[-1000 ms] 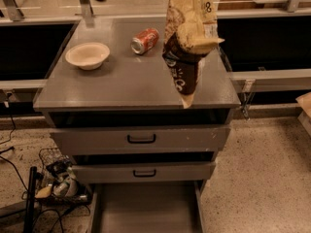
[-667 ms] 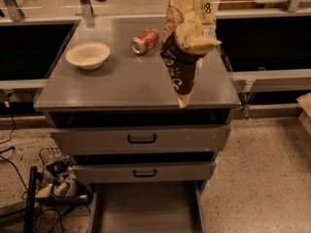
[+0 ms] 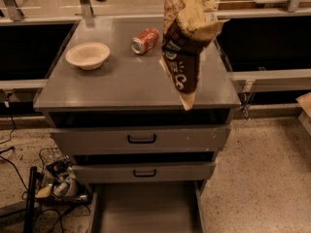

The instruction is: Pick brown chip bag from bottom drawer and place on counter

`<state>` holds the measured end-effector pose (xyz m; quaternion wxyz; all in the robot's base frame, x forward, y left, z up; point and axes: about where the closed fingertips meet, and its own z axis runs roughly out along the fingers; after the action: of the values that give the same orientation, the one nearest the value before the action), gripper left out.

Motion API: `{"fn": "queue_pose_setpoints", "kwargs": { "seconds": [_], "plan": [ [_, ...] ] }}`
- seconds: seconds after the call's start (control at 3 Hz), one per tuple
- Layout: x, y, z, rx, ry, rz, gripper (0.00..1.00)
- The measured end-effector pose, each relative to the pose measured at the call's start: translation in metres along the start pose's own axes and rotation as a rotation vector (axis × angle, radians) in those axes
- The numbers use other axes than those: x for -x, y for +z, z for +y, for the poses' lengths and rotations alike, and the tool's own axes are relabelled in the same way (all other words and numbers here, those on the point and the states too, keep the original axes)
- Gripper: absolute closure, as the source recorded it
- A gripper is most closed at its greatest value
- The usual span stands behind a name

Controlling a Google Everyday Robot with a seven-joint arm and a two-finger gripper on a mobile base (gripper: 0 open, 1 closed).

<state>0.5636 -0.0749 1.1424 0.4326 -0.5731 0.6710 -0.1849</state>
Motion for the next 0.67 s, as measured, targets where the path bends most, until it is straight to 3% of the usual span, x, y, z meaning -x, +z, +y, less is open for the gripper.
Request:
{"fn": "queue_pose_setpoints", "kwargs": {
  "seconds": [0.33,0.67],
  "plan": [
    [-0.005,0.039,-0.006,0.033,0.017,-0.009,1.0],
    [-0.016,0.097,-0.001,0.11,0.051,-0.001,1.0]
  ]
}}
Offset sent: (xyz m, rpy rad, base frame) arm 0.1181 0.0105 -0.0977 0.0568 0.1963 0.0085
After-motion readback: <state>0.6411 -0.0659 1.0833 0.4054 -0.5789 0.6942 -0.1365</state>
